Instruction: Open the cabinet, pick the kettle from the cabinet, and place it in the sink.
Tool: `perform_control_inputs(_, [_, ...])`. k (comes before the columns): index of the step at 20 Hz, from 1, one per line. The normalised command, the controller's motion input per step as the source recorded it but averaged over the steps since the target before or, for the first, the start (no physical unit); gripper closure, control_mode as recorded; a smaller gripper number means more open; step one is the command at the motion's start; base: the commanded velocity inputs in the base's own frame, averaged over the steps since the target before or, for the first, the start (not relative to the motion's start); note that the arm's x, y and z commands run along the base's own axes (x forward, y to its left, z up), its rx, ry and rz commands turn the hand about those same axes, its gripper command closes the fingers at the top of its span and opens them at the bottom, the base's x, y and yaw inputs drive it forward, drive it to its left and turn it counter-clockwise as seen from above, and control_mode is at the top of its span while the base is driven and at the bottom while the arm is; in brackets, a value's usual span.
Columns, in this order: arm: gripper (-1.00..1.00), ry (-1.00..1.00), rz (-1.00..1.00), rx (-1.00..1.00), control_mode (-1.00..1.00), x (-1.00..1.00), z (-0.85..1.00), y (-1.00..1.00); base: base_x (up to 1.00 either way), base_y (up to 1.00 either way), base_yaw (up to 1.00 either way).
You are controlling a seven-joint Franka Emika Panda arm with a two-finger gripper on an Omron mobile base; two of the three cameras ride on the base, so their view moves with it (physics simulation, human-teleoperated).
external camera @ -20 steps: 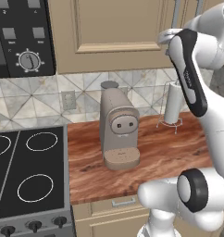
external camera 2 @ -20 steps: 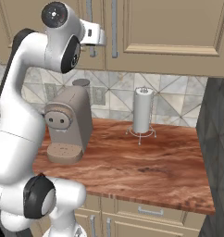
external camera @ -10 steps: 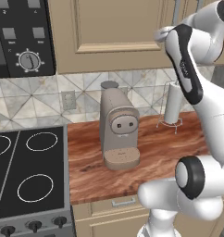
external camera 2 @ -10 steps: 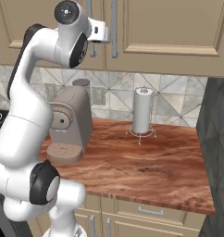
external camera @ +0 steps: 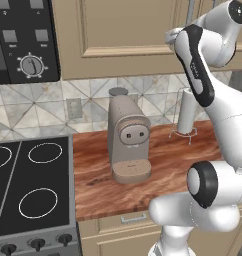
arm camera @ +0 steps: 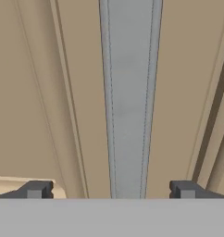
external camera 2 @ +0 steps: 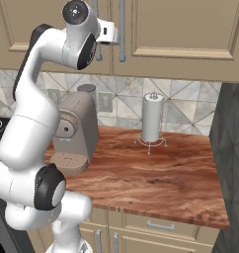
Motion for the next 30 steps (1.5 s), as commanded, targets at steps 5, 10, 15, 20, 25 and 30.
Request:
perform_control_inputs(5, [1.00,0.00,0.00,0.00,-1.00,0.40,-0.12,0.00,0.00,0.00,0.00])
perform_control_inputs(10, [1.00,0.00,0.00,0.00,-1.00,0.24,-0.19,0.11,0.00,0.00,0.00])
perform_control_inputs(15, [1.00,0.00,0.00,0.00,-1.00,0.13,-0.20,0.23,0.00,0.00,0.00])
perform_control_inputs(20, [1.00,-0.04,0.00,0.00,-1.00,0.01,-0.18,0.33,0.00,0.00,0.00])
perform_control_inputs(25, [1.00,-0.05,0.07,0.01,-1.00,-0.17,-0.14,0.29,0.00,0.00,0.00])
perform_control_inputs(30, [1.00,-0.02,0.11,0.01,-1.00,-0.33,-0.08,0.28,0.00,0.00,0.00])
